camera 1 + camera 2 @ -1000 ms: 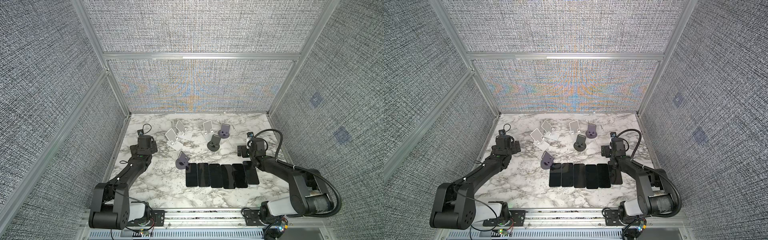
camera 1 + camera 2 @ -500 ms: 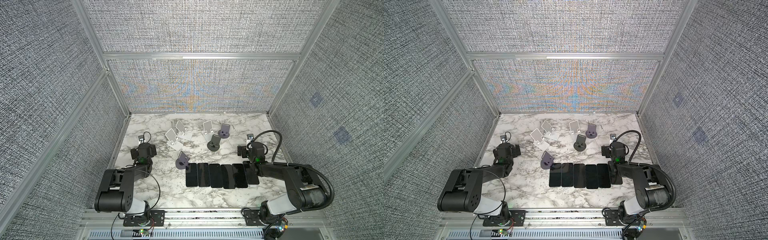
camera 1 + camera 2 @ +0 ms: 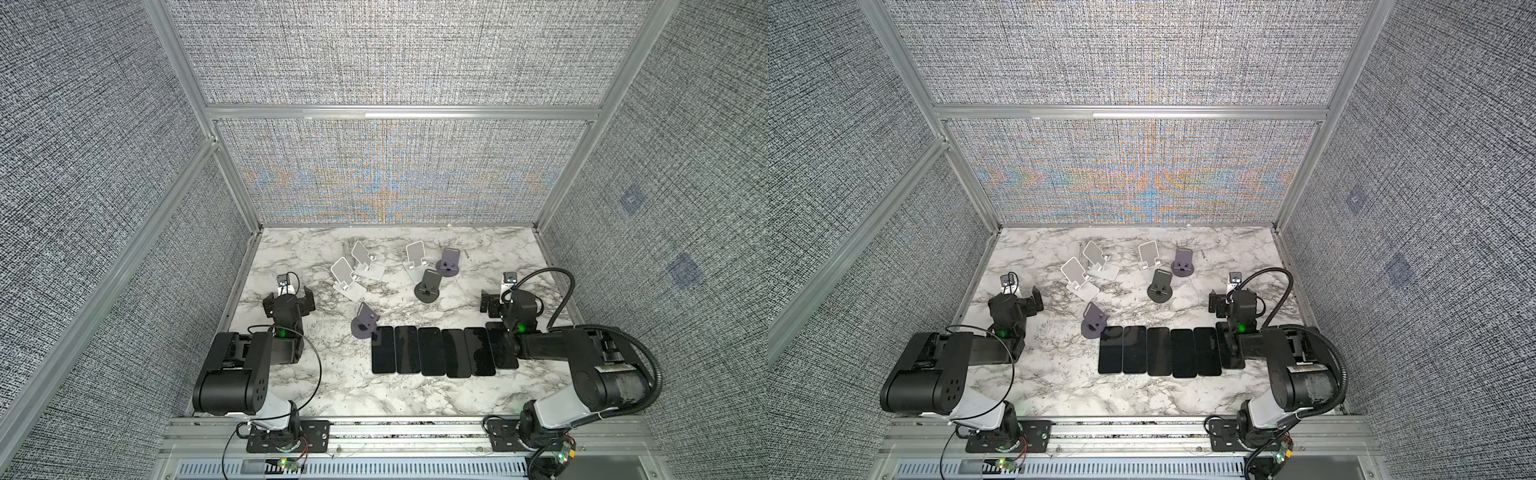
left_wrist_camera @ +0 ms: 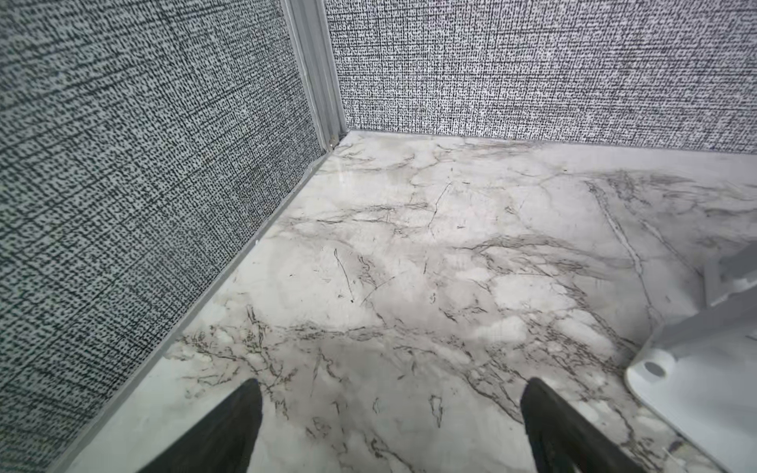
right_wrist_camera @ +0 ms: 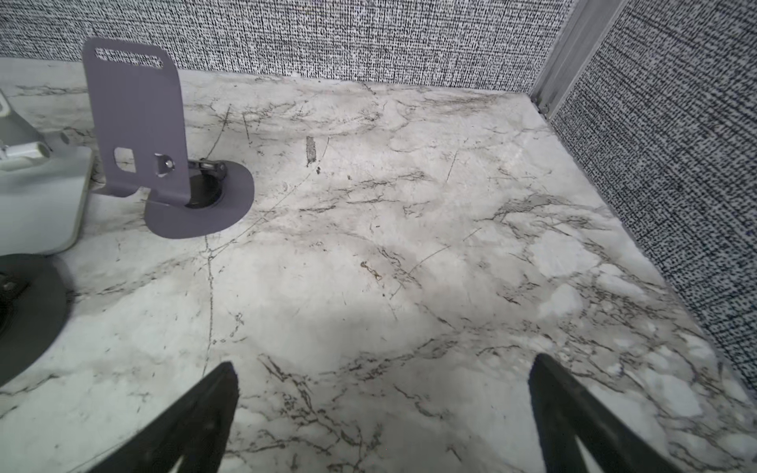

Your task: Remove the phone from the phone stand

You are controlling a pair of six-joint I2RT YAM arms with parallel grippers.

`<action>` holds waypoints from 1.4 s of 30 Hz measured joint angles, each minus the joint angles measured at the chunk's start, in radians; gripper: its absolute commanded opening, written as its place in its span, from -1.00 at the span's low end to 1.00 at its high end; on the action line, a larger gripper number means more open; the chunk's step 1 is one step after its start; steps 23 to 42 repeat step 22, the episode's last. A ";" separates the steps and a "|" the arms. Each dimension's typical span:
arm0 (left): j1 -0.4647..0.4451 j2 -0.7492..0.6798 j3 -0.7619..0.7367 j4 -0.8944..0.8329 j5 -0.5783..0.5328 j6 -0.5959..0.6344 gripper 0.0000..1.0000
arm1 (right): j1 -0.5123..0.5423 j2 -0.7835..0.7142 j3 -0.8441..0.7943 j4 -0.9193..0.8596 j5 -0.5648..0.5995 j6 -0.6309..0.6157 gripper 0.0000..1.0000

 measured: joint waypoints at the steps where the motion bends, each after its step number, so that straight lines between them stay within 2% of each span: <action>1: 0.000 -0.001 0.000 0.003 0.001 0.000 0.98 | 0.000 0.000 0.000 0.005 0.000 0.000 0.98; 42: 0.000 0.000 -0.003 0.026 0.003 0.003 0.98 | 0.000 0.006 0.001 0.007 -0.004 0.006 0.98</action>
